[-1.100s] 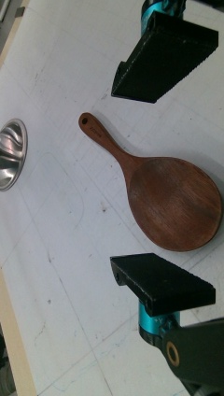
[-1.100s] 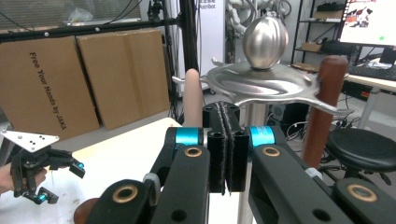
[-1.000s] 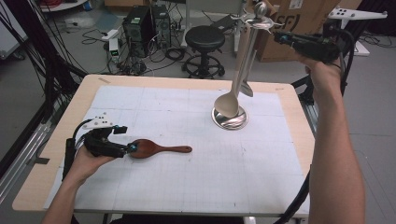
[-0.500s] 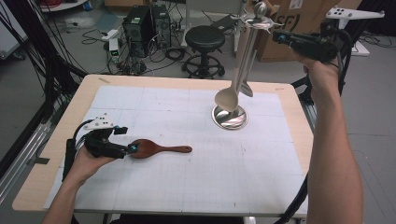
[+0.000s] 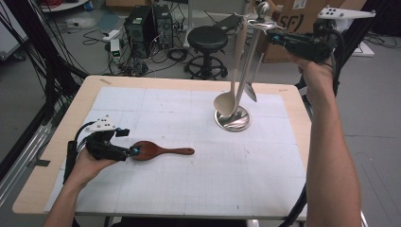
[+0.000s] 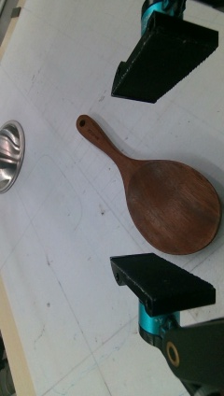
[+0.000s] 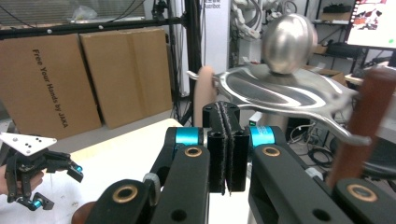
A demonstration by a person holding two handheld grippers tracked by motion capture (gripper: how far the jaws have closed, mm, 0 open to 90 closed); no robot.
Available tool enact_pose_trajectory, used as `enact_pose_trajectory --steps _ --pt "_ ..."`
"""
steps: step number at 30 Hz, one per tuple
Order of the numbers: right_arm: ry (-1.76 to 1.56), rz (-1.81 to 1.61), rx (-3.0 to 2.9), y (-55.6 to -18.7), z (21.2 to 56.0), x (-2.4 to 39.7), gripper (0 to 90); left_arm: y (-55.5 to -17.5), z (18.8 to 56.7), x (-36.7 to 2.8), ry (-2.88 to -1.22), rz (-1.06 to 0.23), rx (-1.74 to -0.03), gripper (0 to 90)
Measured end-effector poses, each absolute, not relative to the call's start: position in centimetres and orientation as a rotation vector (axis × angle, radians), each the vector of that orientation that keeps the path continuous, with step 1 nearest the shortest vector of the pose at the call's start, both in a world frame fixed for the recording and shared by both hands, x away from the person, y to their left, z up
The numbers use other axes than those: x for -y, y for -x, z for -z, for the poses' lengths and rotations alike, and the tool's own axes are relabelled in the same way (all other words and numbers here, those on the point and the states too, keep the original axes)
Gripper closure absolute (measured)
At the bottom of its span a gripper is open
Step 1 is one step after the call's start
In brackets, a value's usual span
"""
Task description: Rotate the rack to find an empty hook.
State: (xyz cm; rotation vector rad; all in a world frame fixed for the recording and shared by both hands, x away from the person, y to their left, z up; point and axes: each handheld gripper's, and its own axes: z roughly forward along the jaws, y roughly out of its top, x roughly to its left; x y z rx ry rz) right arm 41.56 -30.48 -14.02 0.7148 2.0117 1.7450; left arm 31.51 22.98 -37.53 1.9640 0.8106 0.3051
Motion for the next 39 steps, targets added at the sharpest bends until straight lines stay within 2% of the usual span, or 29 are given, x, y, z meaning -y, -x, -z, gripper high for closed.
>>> enact_pose_trajectory --steps 15,25,27,35,39 --pt "-0.690 -1.733 -2.028 -42.2 14.1 27.8 89.4 -31.4 37.5 -23.0 -1.952 -0.301 -0.813 16.4" --pt "-0.669 -1.750 -2.037 -41.6 14.3 27.9 89.1 -31.5 37.5 -23.0 -1.954 -0.297 -0.806 16.4" --pt "-0.663 -1.758 -2.042 -41.3 14.5 28.1 87.5 -31.5 37.5 -22.9 -1.954 -0.294 -0.808 16.5" --pt "-0.671 -1.804 -2.083 -40.1 17.0 28.1 69.9 -31.5 37.6 -22.8 -1.972 -0.291 -0.793 16.9" --pt "-0.670 -1.821 -2.095 -39.6 18.3 27.8 65.1 -31.5 37.7 -22.8 -1.976 -0.308 -0.801 18.6"
